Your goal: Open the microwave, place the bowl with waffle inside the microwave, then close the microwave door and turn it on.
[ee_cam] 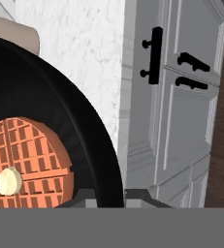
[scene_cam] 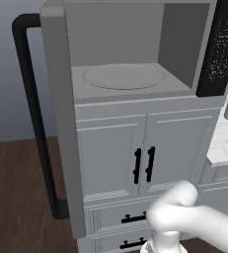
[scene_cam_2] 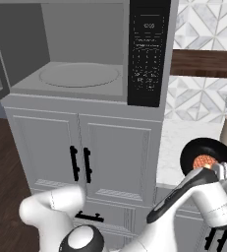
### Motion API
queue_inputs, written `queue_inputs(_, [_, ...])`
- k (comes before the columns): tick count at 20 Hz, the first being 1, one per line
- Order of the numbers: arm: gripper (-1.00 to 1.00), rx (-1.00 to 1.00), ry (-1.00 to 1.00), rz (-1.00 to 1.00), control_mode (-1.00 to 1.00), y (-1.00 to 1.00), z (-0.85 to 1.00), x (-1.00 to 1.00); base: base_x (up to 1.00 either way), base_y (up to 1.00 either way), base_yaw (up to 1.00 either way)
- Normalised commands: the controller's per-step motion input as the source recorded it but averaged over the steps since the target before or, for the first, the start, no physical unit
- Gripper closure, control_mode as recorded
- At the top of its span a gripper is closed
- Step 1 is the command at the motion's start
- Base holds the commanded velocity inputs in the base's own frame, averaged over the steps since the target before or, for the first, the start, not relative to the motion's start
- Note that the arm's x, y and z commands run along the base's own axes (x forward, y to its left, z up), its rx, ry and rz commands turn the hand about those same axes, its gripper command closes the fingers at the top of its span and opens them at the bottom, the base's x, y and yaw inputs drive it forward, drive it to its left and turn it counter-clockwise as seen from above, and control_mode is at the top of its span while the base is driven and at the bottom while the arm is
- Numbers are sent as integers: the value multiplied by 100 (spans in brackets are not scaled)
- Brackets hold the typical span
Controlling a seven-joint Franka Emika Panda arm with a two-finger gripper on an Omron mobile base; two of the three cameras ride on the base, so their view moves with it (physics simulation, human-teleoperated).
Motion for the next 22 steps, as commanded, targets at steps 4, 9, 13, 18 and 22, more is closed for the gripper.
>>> queue_inputs(4, [100,-9,0,0,-100,65,52,-86,0,0,0])
queue_inputs(9, [100,-17,0,1,-100,87,58,-70,0,0,0])
queue_inputs(13, [100,-22,0,0,-100,100,58,-35,0,0,0])
queue_inputs(18, [100,-18,0,0,-100,100,52,-9,0,0,0])
queue_inputs(22, [100,-14,0,0,-100,100,43,0,0,0,0])
